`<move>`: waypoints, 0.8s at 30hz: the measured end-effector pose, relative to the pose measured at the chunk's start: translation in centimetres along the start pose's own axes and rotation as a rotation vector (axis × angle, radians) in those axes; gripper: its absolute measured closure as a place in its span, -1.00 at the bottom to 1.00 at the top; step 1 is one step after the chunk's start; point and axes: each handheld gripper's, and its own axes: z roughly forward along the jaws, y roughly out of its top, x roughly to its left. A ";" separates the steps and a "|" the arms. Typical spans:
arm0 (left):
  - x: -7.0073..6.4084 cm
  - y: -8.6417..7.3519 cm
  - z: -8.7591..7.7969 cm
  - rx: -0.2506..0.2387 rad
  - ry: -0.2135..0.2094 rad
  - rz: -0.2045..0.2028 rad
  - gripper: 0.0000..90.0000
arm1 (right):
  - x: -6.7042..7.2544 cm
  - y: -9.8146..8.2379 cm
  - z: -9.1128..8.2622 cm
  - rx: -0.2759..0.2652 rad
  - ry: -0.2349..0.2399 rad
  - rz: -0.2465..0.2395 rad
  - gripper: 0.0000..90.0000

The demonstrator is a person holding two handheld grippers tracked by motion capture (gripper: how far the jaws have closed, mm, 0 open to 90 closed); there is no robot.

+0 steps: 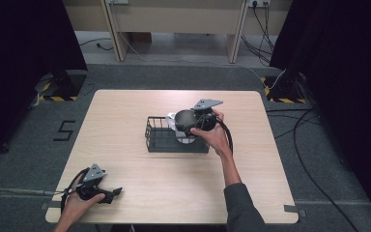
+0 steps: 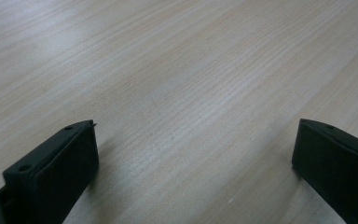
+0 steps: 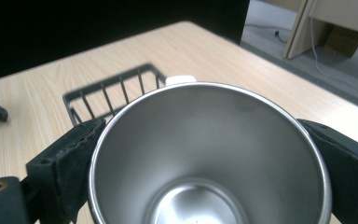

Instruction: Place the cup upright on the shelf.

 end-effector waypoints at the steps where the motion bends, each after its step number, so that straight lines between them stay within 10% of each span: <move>1: 0.0 0.0 0.0 0.000 0.000 0.000 -1.00 | 0.0 0.0 0.0 0.001 -0.004 -0.001 -0.87; 24: 0.0 0.0 0.0 0.000 0.000 0.000 -1.00 | 1.0 1.1 -0.5 -0.038 -0.085 -0.015 -0.89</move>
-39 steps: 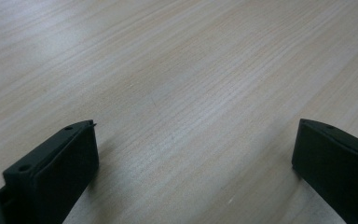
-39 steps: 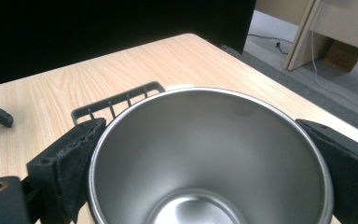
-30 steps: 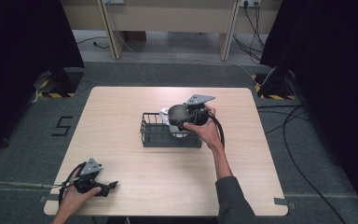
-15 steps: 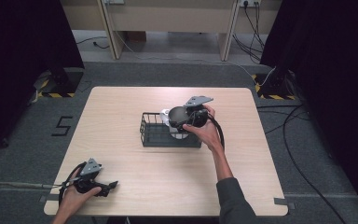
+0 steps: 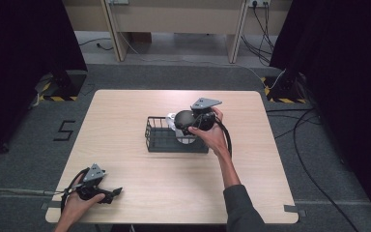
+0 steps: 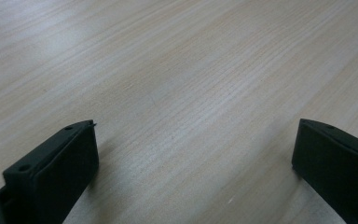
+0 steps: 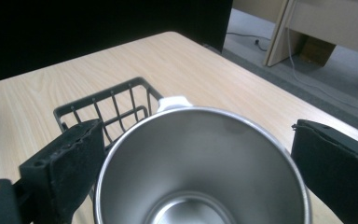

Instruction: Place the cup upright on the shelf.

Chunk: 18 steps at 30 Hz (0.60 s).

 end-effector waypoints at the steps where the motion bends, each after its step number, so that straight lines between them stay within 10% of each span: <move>1: 0.0 0.0 0.0 0.000 0.000 0.001 -1.00 | 0.0 0.2 -0.1 -0.017 -0.001 0.007 -0.82; 3: 0.0 0.0 0.0 0.000 0.000 0.000 -1.00 | 0.0 0.6 -0.5 -0.050 -0.001 0.025 -0.55; 6: 0.0 0.0 0.0 0.000 0.000 0.000 -1.00 | 0.3 1.1 -0.8 -0.039 -0.021 0.018 -0.80; 18: 0.0 0.0 0.0 0.000 0.000 0.000 -1.00 | 1.2 1.1 -2.8 -0.082 -0.022 0.015 -0.65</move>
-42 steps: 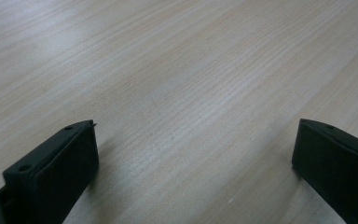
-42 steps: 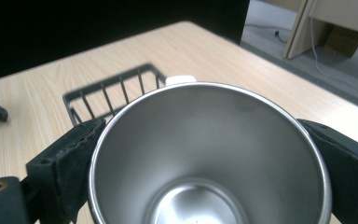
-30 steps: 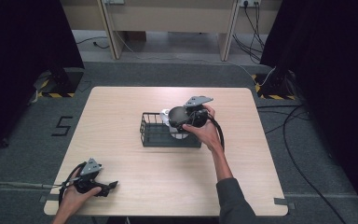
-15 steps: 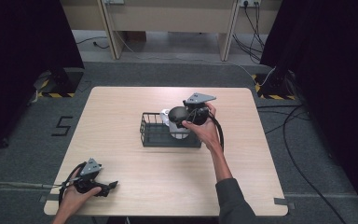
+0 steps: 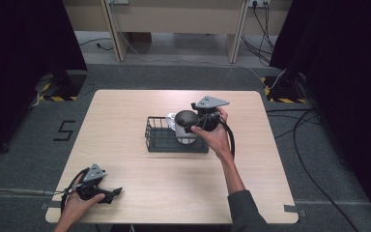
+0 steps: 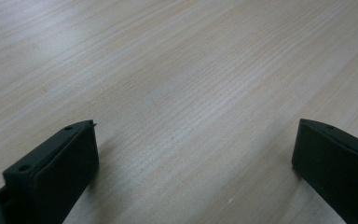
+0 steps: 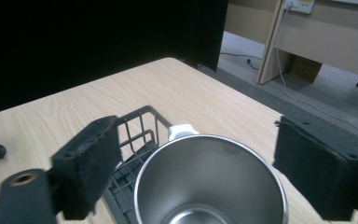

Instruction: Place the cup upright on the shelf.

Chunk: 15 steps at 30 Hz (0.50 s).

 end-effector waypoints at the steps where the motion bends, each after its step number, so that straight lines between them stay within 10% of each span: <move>1: 0.0 0.0 0.0 0.000 0.000 0.000 -1.00 | 0.0 -0.1 -0.2 -0.009 0.000 0.002 -0.67; 15: 0.0 0.0 0.0 -0.001 0.000 0.000 -1.00 | 1.1 -1.1 -2.9 -0.027 -0.023 0.026 -0.66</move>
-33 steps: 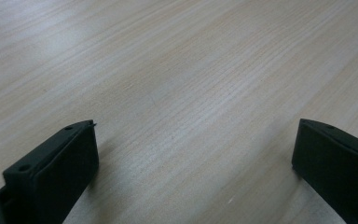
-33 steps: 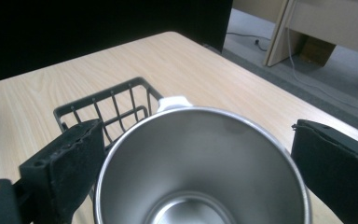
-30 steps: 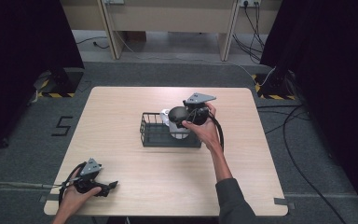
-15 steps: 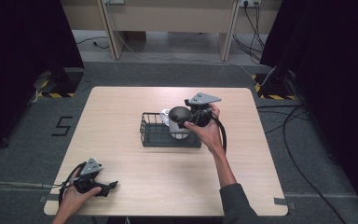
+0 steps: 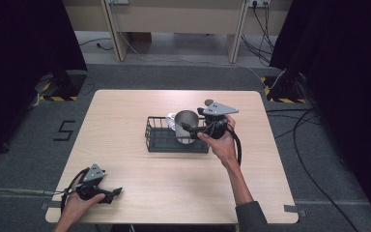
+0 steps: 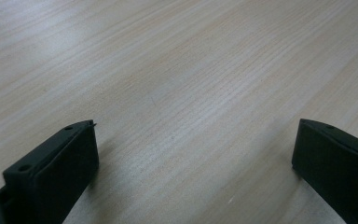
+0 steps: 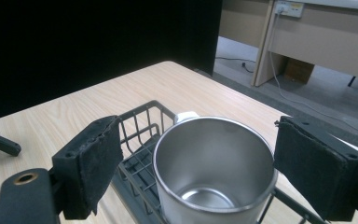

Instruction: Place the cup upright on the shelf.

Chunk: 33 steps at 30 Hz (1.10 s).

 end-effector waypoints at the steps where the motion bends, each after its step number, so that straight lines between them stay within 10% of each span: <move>1: 0.0 0.0 0.0 0.000 0.000 0.000 -1.00 | 0.1 -0.1 -0.1 0.002 0.000 0.000 -0.66; 33: 0.0 0.0 0.0 0.001 0.003 -0.002 -1.00 | 1.2 -2.5 -5.6 -0.035 -0.030 0.033 -0.65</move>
